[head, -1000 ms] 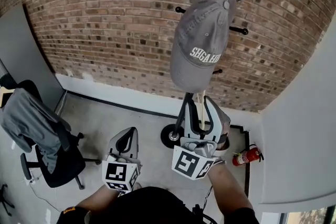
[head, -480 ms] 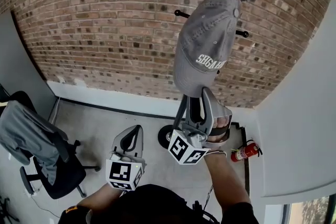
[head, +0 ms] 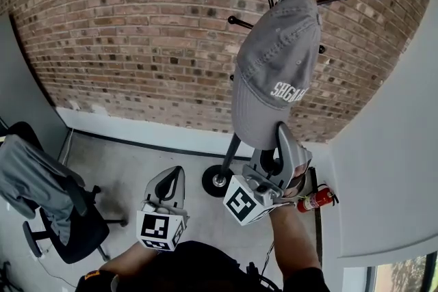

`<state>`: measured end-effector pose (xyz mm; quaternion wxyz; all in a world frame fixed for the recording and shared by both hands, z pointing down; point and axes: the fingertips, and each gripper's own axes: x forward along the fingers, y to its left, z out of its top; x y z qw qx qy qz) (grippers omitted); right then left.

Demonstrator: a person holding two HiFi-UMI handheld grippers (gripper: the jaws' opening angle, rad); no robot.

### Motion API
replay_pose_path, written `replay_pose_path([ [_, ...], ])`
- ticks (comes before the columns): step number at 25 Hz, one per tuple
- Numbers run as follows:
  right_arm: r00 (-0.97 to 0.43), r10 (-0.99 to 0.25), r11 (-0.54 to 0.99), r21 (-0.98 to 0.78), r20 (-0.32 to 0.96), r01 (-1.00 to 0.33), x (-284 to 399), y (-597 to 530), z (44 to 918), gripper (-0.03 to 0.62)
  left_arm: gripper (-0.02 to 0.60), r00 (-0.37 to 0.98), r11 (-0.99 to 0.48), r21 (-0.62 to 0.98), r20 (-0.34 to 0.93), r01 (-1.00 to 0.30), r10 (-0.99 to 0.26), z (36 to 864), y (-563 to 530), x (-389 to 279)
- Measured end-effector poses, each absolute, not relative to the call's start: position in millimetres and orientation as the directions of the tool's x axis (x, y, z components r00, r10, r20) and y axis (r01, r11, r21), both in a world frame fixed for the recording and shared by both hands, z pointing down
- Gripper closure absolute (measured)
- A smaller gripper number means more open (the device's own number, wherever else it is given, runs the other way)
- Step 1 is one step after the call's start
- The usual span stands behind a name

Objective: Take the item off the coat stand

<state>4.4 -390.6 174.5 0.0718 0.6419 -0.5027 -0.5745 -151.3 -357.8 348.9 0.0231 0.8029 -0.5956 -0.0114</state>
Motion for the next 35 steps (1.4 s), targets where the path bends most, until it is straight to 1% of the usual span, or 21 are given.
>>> replay_pose_path([
  [2,-0.167,-0.717,-0.487,0.658,-0.677,-0.575,7,-387,167,0.542,0.563,0.289,-0.287,0.053,0.019,-0.956,-0.957,352,-360,-153],
  [6,-0.146,-0.701,-0.491,0.621,-0.698,-0.611,16,-376,150,0.56,0.563,0.283,-0.281,0.058,0.026,-0.958,-0.959,354,-362,-158],
  [13,-0.117,-0.663,-0.493,0.548,-0.74,-0.676,25,-362,106,0.562,0.563,0.282,-0.28,0.069,0.016,-0.958,-0.959,352,-361,-159],
  [21,-0.075,-0.626,-0.504,0.476,-0.776,-0.72,33,-361,58,0.562,0.563,0.264,-0.263,0.081,-0.007,-0.961,-0.965,343,-359,-170],
  [26,0.01,-0.622,-0.514,0.398,-0.783,-0.76,63,-358,23,0.562,0.563,0.264,-0.264,0.094,-0.013,-0.96,-0.964,342,-356,-172],
  [29,0.087,-0.614,-0.505,0.306,-0.785,-0.807,89,-354,5,0.562,0.563,0.269,-0.269,0.101,-0.014,-0.958,-0.963,341,-354,-172],
  [32,0.132,-0.598,-0.496,0.236,-0.79,-0.836,114,-345,-3,0.562,0.563,0.276,-0.276,0.107,-0.012,-0.955,-0.961,343,-354,-172],
  [35,0.176,-0.65,-0.453,0.19,-0.739,-0.871,140,-339,14,0.562,0.563,0.285,-0.283,0.114,-0.001,-0.952,-0.959,350,-349,-173],
])
